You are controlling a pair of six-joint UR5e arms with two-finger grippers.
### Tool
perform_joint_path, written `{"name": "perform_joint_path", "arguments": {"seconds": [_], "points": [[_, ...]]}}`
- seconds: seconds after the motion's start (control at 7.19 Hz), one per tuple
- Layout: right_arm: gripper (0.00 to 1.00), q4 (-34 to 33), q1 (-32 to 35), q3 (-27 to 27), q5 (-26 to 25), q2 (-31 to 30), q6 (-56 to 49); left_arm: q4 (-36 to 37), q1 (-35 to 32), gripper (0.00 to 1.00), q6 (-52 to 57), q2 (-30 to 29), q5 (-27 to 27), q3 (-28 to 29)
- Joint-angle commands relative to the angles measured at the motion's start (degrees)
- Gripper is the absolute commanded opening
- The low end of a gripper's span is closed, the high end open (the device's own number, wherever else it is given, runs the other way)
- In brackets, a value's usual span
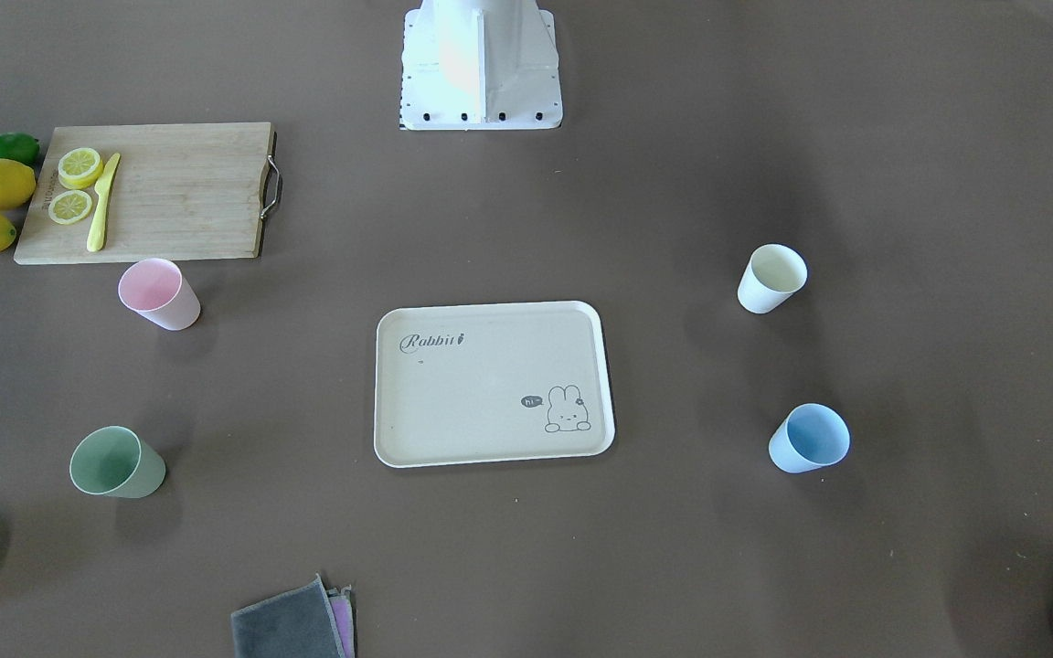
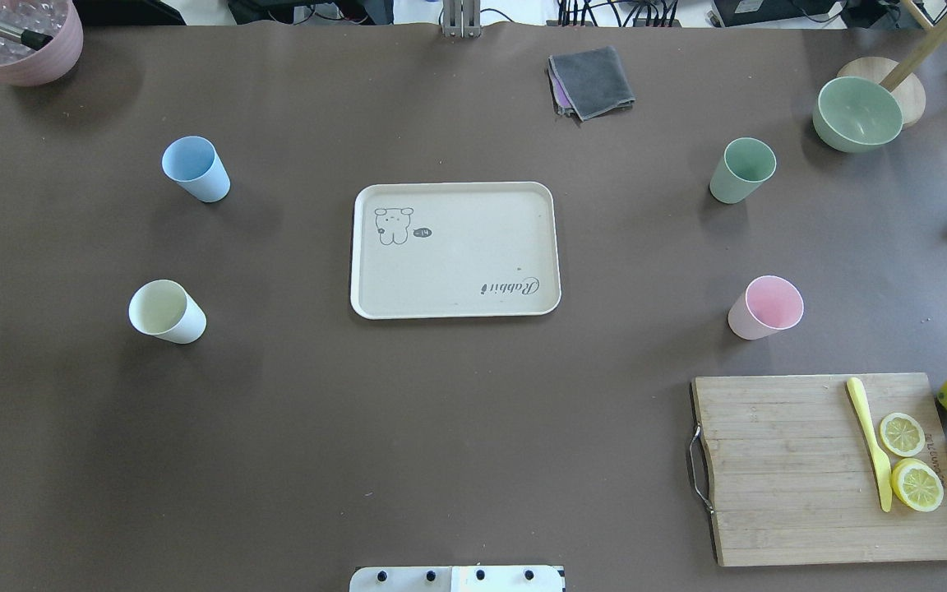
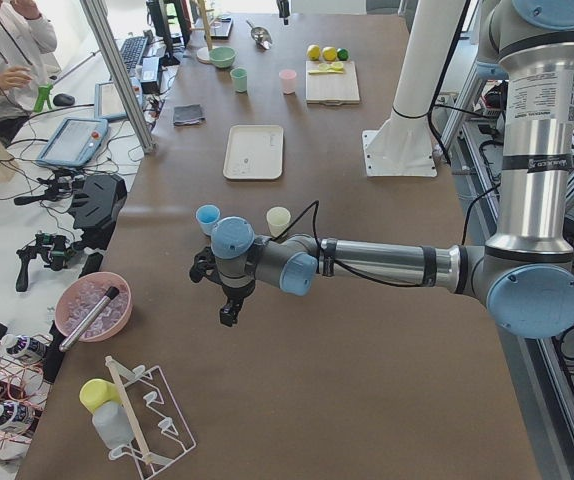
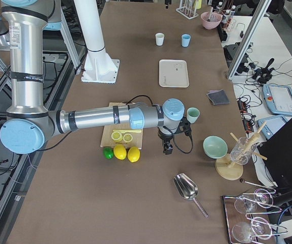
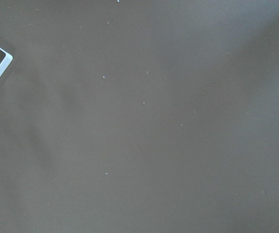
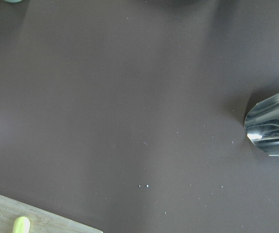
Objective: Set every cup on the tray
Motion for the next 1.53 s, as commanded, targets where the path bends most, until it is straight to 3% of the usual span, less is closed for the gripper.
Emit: {"name": "perform_joint_path", "arguments": {"seconds": [0.0,0.97,1.39], "points": [[1.00,-0.01,-0.12,-1.91,-0.70,1.58,0.04,0.16,-1.29,0.98,0.61,1.61,-0.25,-0.60],[1.00,0.69,-0.12,-1.92,-0.26,1.95,0.04,-0.28,-1.03,0.98,0.00,2.59,-0.07,-0.53],[1.00,0.69,-0.03,-1.31,-0.35,2.04,-0.05,-0.37,-1.21,0.98,0.00,3.38,-0.34,-3.14]]}}
